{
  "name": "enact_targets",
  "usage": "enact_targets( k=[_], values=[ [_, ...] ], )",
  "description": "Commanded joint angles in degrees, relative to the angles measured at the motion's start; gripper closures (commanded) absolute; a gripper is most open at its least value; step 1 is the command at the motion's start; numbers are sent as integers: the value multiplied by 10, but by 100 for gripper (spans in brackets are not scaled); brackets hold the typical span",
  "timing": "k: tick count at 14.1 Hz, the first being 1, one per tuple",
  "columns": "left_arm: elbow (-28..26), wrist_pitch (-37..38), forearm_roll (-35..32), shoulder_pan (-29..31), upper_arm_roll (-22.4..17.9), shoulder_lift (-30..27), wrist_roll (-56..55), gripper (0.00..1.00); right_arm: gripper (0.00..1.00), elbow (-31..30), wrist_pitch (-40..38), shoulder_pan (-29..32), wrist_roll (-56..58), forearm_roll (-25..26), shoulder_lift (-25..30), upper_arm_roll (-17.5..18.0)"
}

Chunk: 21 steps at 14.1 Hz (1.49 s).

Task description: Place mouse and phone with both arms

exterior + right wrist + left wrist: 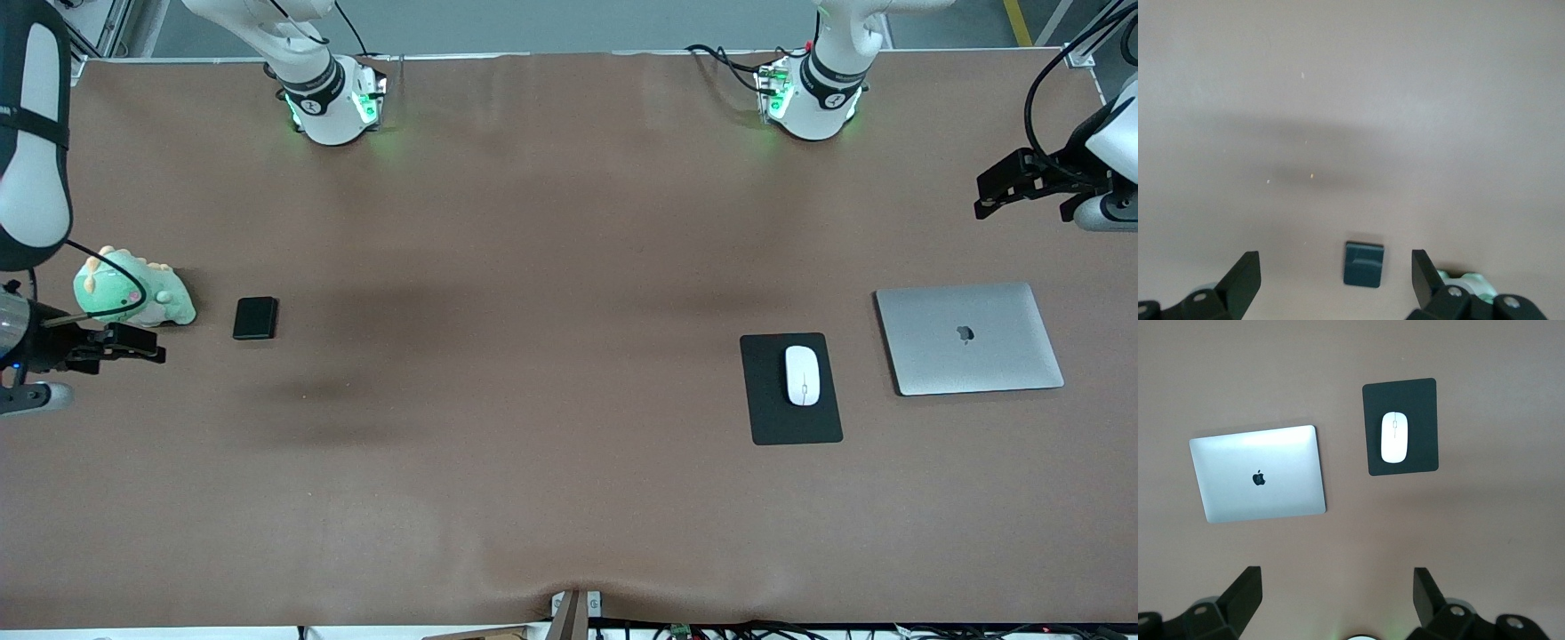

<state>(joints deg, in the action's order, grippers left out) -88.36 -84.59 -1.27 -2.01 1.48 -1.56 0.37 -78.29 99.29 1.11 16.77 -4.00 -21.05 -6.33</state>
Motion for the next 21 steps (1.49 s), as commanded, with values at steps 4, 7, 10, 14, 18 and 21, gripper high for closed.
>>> enact_targets(
  k=[4, 7, 10, 14, 18, 21],
  values=[
    [16, 16, -2, 16, 3, 5, 12, 0, 0, 122, -33, 9, 9, 21, -23, -2],
    [15, 16, -2, 16, 3, 5, 12, 0, 0, 125, -98, 3, 46, 54, 3, 1],
    [15, 20, 0, 18, 3, 6, 12, 0, 0, 102, -163, -1, 48, 60, 50, 6],
    [14, 20, 5, 18, 3, 6, 9, 0, 0, -81, -103, -1, 47, 60, 176, 6],
    [12, 21, 5, 18, 3, 5, 8, 0, 0, -187, -84, 9, 52, 60, 254, 12],
    [12, 21, 5, 18, 3, 5, 6, 0, 0, -193, -88, 10, 54, 60, 263, 21]
  ],
)
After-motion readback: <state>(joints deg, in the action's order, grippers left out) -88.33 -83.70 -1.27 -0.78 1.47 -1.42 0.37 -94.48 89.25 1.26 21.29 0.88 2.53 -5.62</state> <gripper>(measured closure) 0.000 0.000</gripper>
